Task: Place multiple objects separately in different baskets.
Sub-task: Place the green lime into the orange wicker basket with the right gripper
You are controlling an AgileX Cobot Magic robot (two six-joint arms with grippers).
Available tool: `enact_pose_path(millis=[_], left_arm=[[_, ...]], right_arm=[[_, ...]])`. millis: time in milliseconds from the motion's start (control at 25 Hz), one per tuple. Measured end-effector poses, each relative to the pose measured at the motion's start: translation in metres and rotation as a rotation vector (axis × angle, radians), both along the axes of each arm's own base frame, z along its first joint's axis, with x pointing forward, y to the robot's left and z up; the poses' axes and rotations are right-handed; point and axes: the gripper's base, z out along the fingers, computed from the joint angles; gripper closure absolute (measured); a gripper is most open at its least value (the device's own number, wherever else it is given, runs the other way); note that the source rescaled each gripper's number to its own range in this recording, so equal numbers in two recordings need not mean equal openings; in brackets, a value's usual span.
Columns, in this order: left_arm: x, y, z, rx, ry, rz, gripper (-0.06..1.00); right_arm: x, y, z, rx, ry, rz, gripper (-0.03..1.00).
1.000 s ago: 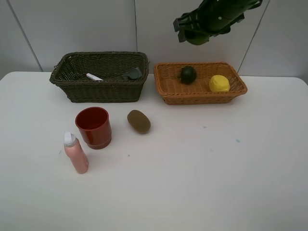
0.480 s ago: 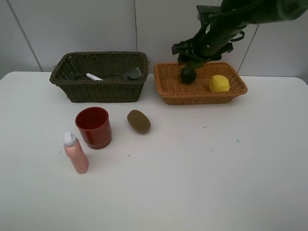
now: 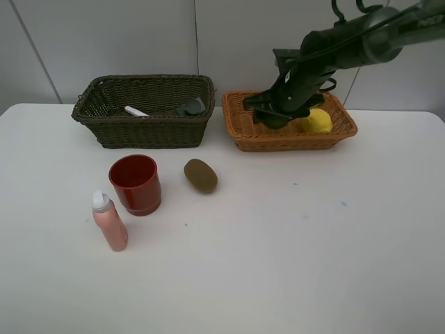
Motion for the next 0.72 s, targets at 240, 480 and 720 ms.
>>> enact_pose_path(millis=[240,480,720], left_arm=[[0.0,0.0,0.0,0.0,0.0,0.0,-0.05],[0.0,0.0,0.0,0.0,0.0,0.0,-0.05],[0.0,0.0,0.0,0.0,0.0,0.0,-0.05]], right_arm=[[0.0002,0.0001,-0.0014,0.0,0.002,-0.001,0.31],[0.0007,0.0004,-0.001,0.003,-0.005,0.0,0.31],[0.0007,0.0004,-0.001,0.003,-0.005,0.0,0.3]])
